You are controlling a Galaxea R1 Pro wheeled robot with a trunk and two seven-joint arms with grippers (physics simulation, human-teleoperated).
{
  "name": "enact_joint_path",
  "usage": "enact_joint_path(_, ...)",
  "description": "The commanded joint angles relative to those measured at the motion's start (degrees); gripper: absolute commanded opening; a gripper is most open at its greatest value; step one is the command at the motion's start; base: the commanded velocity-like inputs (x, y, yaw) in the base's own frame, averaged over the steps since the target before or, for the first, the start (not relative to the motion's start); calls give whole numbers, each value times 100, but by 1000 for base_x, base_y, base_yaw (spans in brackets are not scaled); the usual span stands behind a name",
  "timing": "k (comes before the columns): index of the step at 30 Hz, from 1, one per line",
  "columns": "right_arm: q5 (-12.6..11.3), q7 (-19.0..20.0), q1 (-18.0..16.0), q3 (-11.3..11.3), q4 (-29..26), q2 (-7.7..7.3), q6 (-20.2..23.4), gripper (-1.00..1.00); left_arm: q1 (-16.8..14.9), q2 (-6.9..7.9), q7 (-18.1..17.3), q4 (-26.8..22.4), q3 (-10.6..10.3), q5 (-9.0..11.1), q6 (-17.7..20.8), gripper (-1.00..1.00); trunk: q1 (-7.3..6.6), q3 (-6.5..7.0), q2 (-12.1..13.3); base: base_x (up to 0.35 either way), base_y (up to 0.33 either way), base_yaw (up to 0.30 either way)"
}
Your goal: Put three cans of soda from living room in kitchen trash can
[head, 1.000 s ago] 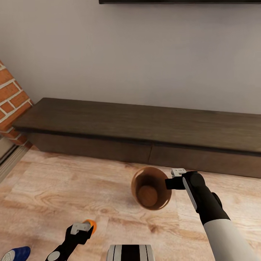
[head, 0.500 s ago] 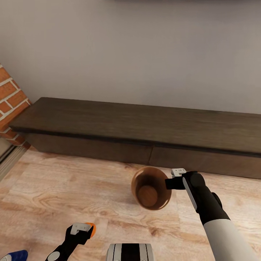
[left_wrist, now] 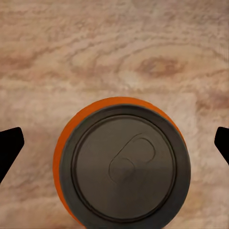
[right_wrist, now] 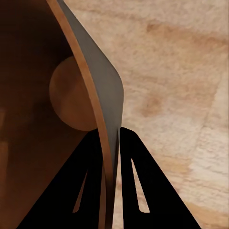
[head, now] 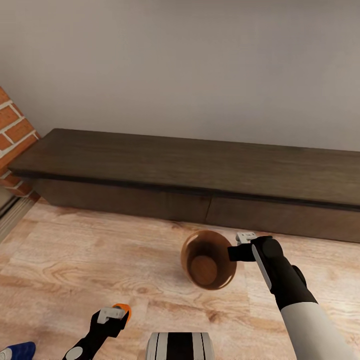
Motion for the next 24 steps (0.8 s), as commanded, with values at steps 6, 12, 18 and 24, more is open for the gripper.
enact_joint_path(6,-146,41,-2,0,0,1,15,-100,0,1,0,-4,7,0,0,100,-1,-21,0,0,0,0)
enact_joint_path(12,-147,41,-2,-2,0,0,15,-100,4,0,0,-5,2,0,0,100,2,-47,-2,0,0,0)
enact_joint_path(18,-147,41,-2,-1,0,0,15,-100,0,0,-1,-5,-1,0,0,100,5,-70,-3,0,0,0)
enact_joint_path(24,-147,41,-2,0,0,2,15,-100,4,6,0,-8,-7,-4,-8,-100,5,-70,-3,0,0,0)
